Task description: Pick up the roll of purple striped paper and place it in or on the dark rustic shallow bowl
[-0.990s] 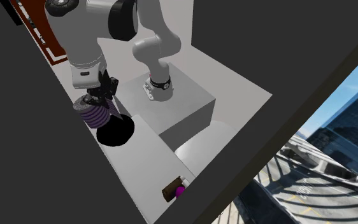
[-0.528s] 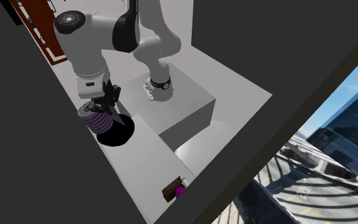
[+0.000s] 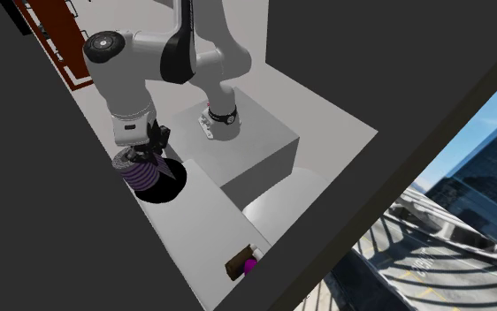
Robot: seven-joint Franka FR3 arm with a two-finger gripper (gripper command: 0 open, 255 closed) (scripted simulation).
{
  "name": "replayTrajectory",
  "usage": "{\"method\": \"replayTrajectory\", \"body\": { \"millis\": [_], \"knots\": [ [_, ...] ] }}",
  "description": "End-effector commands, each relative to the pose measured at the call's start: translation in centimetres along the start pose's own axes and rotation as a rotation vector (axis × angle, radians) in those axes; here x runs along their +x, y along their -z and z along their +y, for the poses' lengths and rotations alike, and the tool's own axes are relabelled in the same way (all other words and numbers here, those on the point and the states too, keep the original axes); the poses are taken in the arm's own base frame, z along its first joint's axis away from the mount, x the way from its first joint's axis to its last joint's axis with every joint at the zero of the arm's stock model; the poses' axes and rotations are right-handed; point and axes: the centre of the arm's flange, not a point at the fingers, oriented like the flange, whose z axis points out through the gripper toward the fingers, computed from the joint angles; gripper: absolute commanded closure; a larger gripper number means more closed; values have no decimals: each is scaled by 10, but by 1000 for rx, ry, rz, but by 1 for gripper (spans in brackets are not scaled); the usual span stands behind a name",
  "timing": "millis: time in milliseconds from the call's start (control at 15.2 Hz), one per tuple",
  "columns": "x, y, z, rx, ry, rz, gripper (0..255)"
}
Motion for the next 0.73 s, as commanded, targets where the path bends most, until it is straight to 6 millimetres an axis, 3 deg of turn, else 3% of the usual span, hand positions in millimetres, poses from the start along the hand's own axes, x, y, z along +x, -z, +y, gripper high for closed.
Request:
{"method": "replayTrajectory", "body": {
  "millis": [0, 198, 264, 594, 660],
  "knots": [
    [0, 0, 0, -1, 0, 0, 255],
    [0, 0, 0, -1, 0, 0, 255],
    [0, 0, 0, -1, 0, 0, 0],
    [0, 0, 0, -1, 0, 0, 0],
    [0, 13, 0, -1, 0, 0, 0]
  ]
}}
